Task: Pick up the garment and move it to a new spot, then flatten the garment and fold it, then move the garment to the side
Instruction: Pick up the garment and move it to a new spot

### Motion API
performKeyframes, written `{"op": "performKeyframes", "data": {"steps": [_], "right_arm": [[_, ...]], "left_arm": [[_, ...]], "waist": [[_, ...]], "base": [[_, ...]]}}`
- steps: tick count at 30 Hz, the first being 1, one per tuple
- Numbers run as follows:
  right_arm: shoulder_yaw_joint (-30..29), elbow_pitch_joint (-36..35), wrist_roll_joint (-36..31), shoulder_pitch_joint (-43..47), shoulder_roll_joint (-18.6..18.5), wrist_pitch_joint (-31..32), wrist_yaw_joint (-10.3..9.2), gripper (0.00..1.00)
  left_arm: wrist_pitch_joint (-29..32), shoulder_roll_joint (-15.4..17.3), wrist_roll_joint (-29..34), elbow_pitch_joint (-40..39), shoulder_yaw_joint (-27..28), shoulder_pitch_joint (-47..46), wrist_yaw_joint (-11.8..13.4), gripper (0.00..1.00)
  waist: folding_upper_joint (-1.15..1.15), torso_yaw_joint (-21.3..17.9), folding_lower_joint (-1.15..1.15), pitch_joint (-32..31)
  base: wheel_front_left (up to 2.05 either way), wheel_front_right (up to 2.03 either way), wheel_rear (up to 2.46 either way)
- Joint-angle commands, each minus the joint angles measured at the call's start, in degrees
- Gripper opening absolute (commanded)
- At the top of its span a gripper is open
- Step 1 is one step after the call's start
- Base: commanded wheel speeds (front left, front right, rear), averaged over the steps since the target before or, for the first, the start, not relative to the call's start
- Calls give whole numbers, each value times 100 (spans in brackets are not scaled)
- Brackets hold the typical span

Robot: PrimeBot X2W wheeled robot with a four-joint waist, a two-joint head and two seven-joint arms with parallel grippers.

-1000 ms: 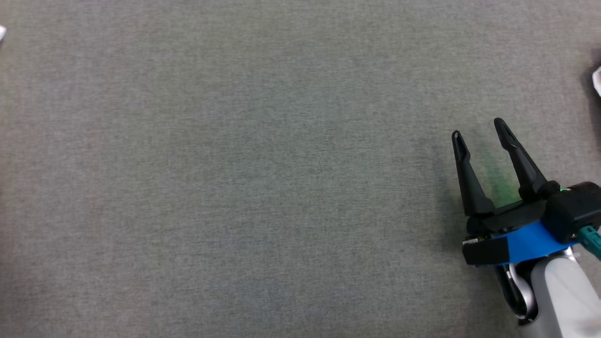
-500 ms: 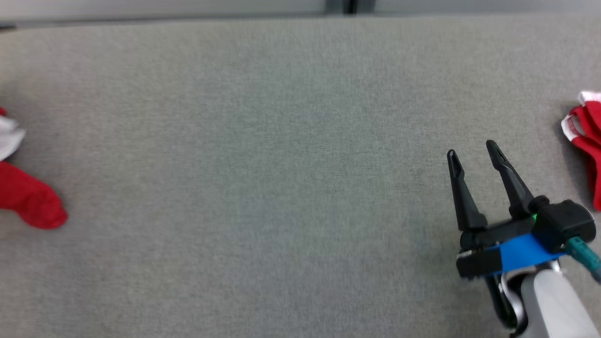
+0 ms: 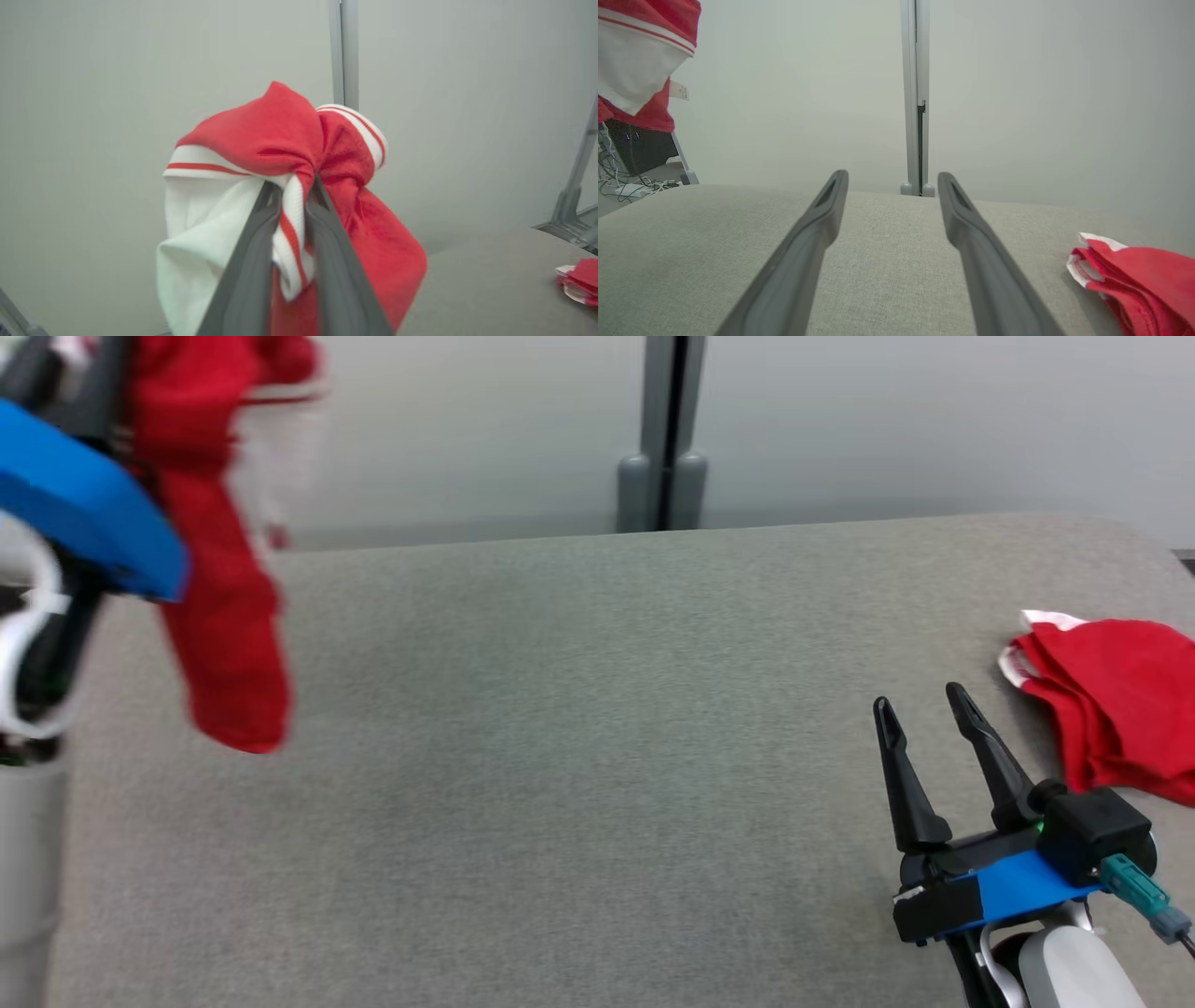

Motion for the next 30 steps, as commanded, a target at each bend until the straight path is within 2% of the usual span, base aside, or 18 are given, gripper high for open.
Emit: {"op": "performKeyframes", "data": {"steps": [1, 4, 8, 12, 18, 19, 20, 21, 22, 26, 30], "right_arm": [[-16, -55, 3, 80, 22, 33, 3, 100], [-28, -97, 12, 112, 53, 45, 3, 100], [-22, -132, 48, 82, 88, 44, 3, 100], [56, -123, 81, -27, 126, 25, 3, 100], [112, -40, 129, -157, 187, -31, 3, 100], [102, -29, 128, -173, 191, -40, 3, 100], [98, -20, 124, -185, 198, -47, 3, 100], [80, -4, 117, -184, 202, -52, 3, 100], [66, 8, 108, -182, 203, -63, 3, 100], [-58, 40, 51, -124, 183, -73, 3, 100], [-121, 27, 32, -26, 154, -40, 3, 100]], "left_arm": [[125, -194, -68, -201, -261, -34, -62, 0], [186, -442, -11, -366, -673, 96, -90, 0], [83, -950, -126, -244, -1137, 447, -72, 0], [-131, -1196, -115, 111, -1343, 697, -36, 0], [-841, -1702, -9, 1148, -1563, 1246, 174, 0], [-955, -1769, 16, 1335, -1598, 1303, 192, 14], [-1064, -1815, 60, 1541, -1667, 1341, 164, 46], [-1149, -1874, 47, 1733, -1768, 1394, 87, 85], [-1244, -1930, 54, 1938, -1798, 1435, 70, 100], [-1680, -2054, 129, 2449, -1949, 1483, -16, 100], [-2416, -2096, 149, 2478, -2012, 1582, -141, 100]], "waist": [[0, -225, 2, -111], [0, -411, 2, -73], [0, -700, 2, 79], [0, -962, 2, 235], [0, -1395, 2, 494], [0, -1422, 2, 516], [0, -1445, 2, 541], [0, -1454, 2, 551], [0, -1452, 2, 555], [0, -1315, 2, 490], [0, -1046, 2, 320]], "base": [[0, 0, 0], [0, 0, 0], [0, 0, 0], [0, 0, 0], [0, 0, 0], [0, 0, 0], [0, 0, 0], [0, 0, 0], [0, 0, 0], [0, 0, 0], [0, 0, 0]]}}
